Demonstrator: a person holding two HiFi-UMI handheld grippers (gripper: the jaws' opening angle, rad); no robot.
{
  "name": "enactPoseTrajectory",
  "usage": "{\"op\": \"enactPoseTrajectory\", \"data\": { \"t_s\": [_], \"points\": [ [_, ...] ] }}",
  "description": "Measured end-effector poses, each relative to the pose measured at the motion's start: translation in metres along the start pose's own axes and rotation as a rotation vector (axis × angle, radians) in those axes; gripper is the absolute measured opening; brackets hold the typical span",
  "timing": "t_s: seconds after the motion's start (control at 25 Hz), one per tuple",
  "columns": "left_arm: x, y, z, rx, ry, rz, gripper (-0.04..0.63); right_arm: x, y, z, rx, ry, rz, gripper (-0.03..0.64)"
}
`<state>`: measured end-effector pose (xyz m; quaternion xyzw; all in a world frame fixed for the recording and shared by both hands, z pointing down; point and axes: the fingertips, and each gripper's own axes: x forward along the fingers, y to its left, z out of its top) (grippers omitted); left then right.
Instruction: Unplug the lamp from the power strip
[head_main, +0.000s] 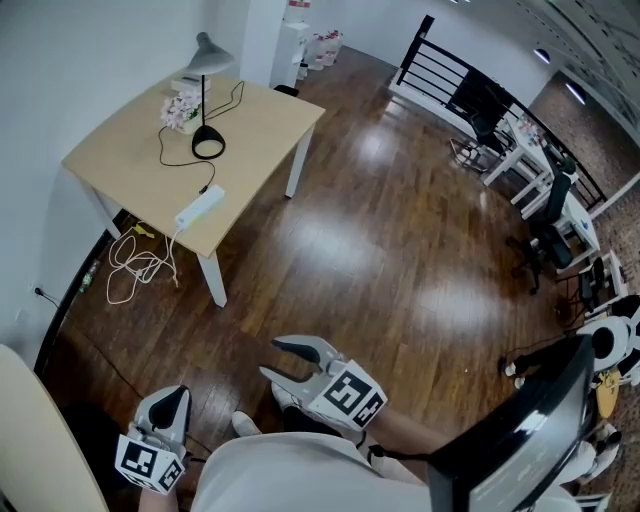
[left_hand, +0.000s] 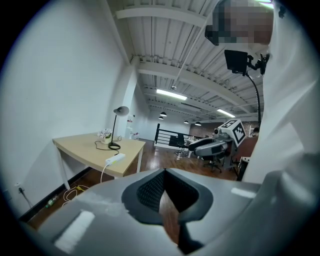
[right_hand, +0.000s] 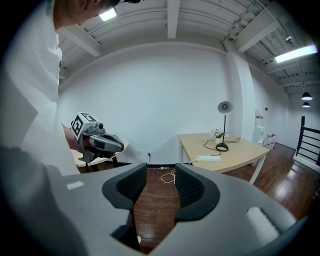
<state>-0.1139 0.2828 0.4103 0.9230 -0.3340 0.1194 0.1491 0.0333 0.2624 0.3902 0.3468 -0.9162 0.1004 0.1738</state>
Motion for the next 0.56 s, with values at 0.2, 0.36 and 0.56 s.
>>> {"op": "enactPoseTrajectory", "data": {
  "t_s": [0.2, 0.36, 0.56],
  "points": [
    [0.0006, -0.0009, -0.0014, 0.002, 0.003, -0.004, 0.006, -0.0007, 0.0026, -0.0018, -0.002, 0.002, 0.002, 0.184],
    [0.0016, -0.0012, -0.0016, 0.004, 0.002, -0.008, 0.006, -0.0002, 0.0046, -0.0023, -0.004, 0.005, 0.004, 0.184],
    [0.0007, 0.0018, -0.0045, 0.004, 0.01, -0.009, 0.006, 0.0041, 0.0074, -0.0022, -0.006, 0.009, 0.009, 0.183]
  ]
}}
